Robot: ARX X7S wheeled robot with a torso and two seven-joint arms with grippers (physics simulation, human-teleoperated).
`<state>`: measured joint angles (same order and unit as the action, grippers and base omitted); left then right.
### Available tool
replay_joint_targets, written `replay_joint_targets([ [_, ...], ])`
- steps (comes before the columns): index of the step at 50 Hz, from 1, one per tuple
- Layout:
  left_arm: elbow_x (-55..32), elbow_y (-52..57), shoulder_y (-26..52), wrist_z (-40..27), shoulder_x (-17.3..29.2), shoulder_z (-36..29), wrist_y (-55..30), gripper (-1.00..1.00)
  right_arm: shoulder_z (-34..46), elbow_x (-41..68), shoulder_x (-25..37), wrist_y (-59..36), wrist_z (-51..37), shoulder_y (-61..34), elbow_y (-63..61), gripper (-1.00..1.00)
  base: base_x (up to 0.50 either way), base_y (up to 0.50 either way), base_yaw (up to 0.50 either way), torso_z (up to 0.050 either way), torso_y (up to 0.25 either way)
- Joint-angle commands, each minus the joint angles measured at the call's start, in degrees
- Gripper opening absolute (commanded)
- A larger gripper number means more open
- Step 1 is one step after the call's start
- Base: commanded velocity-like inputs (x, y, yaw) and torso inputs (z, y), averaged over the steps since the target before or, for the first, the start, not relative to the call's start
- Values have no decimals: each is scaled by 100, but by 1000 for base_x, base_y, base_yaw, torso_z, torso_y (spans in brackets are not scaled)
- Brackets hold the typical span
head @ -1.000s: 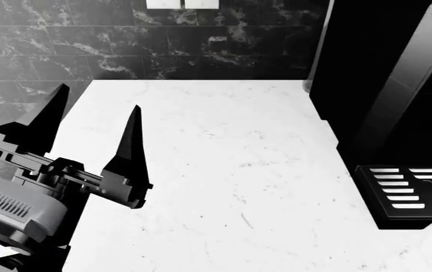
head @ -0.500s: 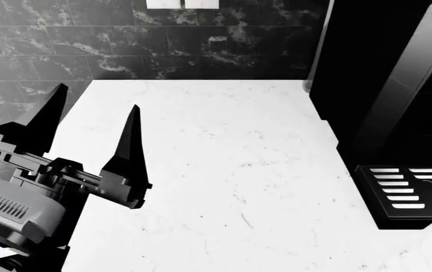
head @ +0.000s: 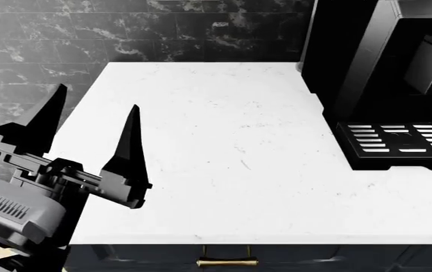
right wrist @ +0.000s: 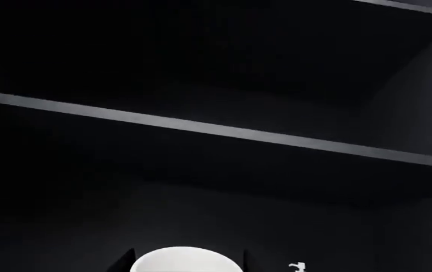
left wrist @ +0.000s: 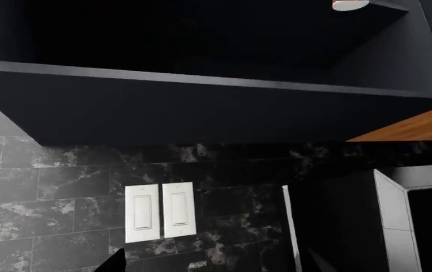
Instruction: Pick the mug from the cabinet, place it under the coffee machine dispenser, and press the start button.
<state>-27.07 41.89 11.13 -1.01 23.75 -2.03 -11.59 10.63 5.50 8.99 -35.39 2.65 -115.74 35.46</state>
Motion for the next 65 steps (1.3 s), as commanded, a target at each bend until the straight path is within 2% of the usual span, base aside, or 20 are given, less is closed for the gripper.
replay_joint_targets([
  [1, 18, -26, -7, -25, -2, -27, 29, 100, -150, 200, 363, -1269, 351, 440, -2042, -100, 0, 0, 0, 0, 0],
  [14, 53, -68, -81, -51, -33, -71, 103, 100, -741, 926, 691, -3187, 479, 1353, -4994, -100, 0, 0, 0, 0, 0],
  [34, 35, -50, -165, -103, -43, -114, 147, 100, -2095, 2062, 729, -5403, 738, 2809, -8100, -100, 0, 0, 0, 0, 0],
  [36, 33, -49, -163, -108, -40, -122, 144, 100, -2246, 2416, 763, -5453, 589, 3023, -8273, -100, 0, 0, 0, 0, 0],
  [43, 36, -52, -146, -129, -49, -159, 138, 100, -3140, 5210, 1157, -5442, -1120, 3813, -8615, -100, 0, 0, 0, 0, 0],
  [49, 45, -15, -167, -162, -44, -171, 134, 100, -3745, 6261, 1240, -5373, -1606, 4487, -8900, -100, 0, 0, 0, 0, 0],
  [56, 40, -14, -181, -194, -42, -157, 151, 100, -4180, 7004, 1325, -5174, -1812, 5222, -9223, -100, 0, 0, 0, 0, 0],
  [62, 57, -44, -186, -204, -52, -182, 172, 100, -4335, 6912, 1415, -4732, -1475, 5807, -9484, -100, 0, 0, 0, 0, 0],
  [65, 64, -53, -195, -211, -57, -193, 182, 100, -4111, 6661, 1640, -4064, -1319, 6389, -9540, -100, 0, 0, 0, 0, 0],
])
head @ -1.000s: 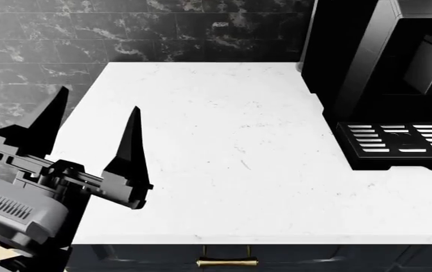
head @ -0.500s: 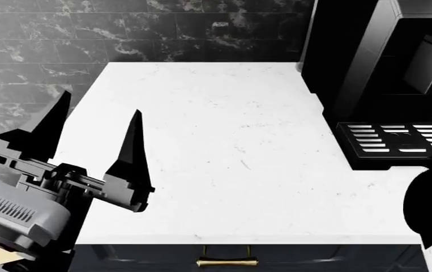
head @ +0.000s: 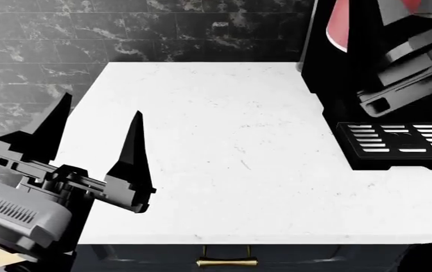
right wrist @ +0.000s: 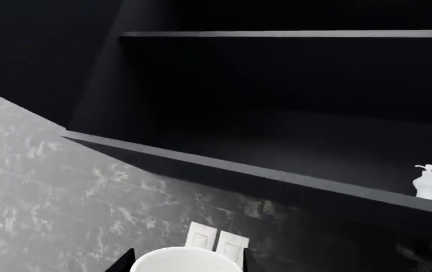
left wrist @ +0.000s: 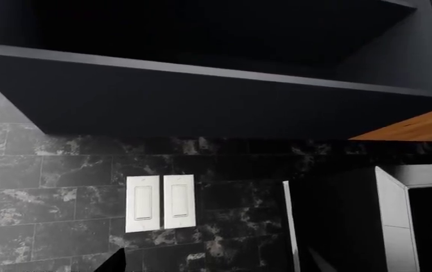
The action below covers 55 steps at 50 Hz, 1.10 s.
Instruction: Pick the mug from the cabinet, place it under the coffee machine dispenser, and press the start button.
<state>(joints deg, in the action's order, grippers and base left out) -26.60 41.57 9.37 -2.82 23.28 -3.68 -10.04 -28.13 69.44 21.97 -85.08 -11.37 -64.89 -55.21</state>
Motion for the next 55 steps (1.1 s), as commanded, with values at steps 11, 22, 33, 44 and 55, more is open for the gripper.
replay_joint_targets([
  [11, 30, -31, -23, -64, -4, -50, 35, 100, 727, -1374, 705, 2810, 805, 3312, -433, -100, 0, 0, 0, 0, 0],
  [22, 22, -29, -20, -82, 4, -83, 40, 100, 1307, -2777, 765, 3809, 1278, 4461, -205, -100, 0, 0, 0, 0, 0],
  [33, 31, -57, -47, -107, 12, -84, 74, 100, 1514, -3406, 720, 4309, 1362, 4947, 63, -100, 0, 0, 0, 0, 0],
  [44, 42, -63, -60, -147, 21, -89, 87, 100, 1419, -3592, 721, 4471, 1298, 5221, 181, -100, 0, 0, 0, 0, 1],
  [55, 47, -54, -75, -180, 37, -96, 95, 100, 1066, -3447, 763, 4357, 1094, 5237, 166, -100, 0, 0, 0, 0, 0],
])
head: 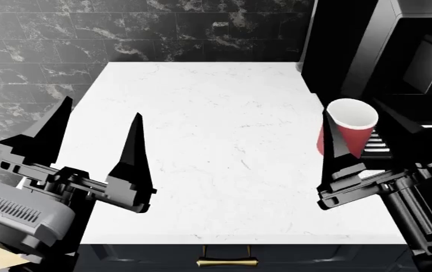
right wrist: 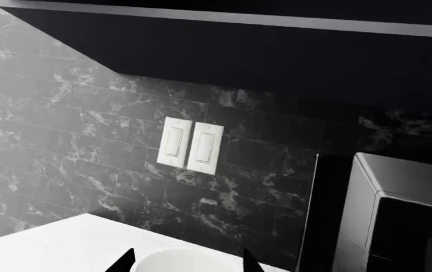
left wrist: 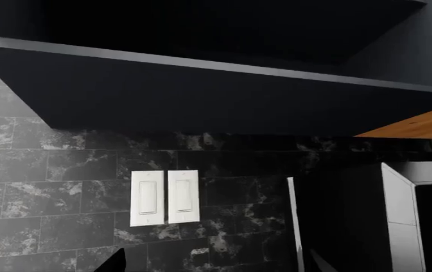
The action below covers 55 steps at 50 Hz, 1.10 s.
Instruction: Pick the mug from the cabinet, place it under the coffee machine dispenser, and press the start button.
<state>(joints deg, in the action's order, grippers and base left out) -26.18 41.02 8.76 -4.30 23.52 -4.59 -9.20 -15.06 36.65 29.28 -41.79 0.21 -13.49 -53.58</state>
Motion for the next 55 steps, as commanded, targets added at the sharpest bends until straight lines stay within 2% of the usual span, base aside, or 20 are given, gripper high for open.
replay_joint_targets([
  [1, 6, -1, -16, -33, 14, -7, 15, 100, -281, -143, 42, 9, -84, 82, 3, -100, 0, 0, 0, 0, 0],
  [12, 9, -6, -30, -47, 22, -33, 37, 100, -654, 65, 98, -104, -275, 6, -39, -100, 0, 0, 0, 0, 1],
  [29, -6, 0, -44, -76, 40, -52, 65, 100, -27, -787, -21, 502, -148, 297, 673, -100, 0, 0, 0, 1, 0],
  [55, -36, -41, -86, -103, 69, -50, 144, 100, 84, -1337, -103, 1028, -246, 344, 1370, -100, 0, 0, 0, 0, 1],
])
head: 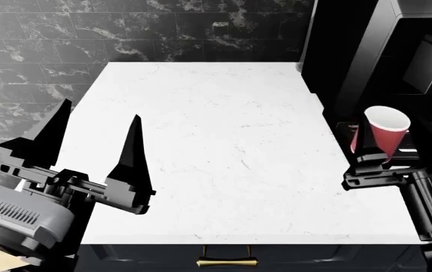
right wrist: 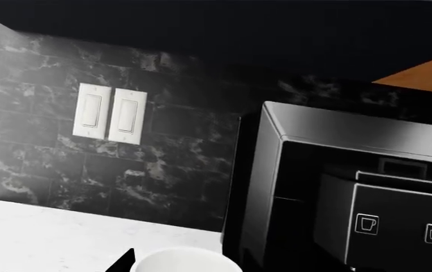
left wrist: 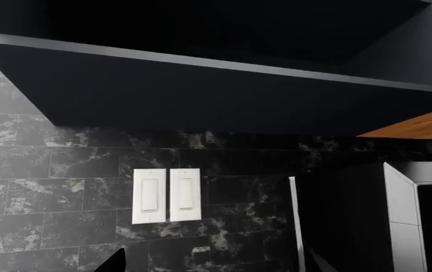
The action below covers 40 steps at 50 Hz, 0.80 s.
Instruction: Pick the mug from the cabinet, place it under the coffee machine dispenser, and press the start button.
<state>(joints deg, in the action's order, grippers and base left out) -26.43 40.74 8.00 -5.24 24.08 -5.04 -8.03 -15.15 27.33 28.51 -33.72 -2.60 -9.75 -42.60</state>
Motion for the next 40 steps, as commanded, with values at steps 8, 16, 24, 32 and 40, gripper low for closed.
replay_joint_targets([
  [8, -31, -20, 3, -19, 26, -11, 26, 100, 101, -528, -11, 307, -13, -145, 531, -100, 0, 0, 0, 0, 0],
  [16, -45, -15, 14, -30, 40, -23, 22, 100, 29, -588, 38, 297, -92, -250, 645, -100, 0, 0, 0, 0, 0],
  [24, -40, 0, -6, -48, 52, -34, 33, 100, 45, -659, 66, 322, -129, -348, 819, -100, 0, 0, 0, 0, 1],
  [32, -41, -15, -18, -54, 56, -45, 56, 100, 84, -750, 51, 405, -156, -421, 1114, -100, 0, 0, 0, 0, 0],
  [40, -14, -28, -34, -45, 63, -79, 86, 100, 4, -798, 33, 494, -210, -456, 1333, -100, 0, 0, 0, 0, 0],
])
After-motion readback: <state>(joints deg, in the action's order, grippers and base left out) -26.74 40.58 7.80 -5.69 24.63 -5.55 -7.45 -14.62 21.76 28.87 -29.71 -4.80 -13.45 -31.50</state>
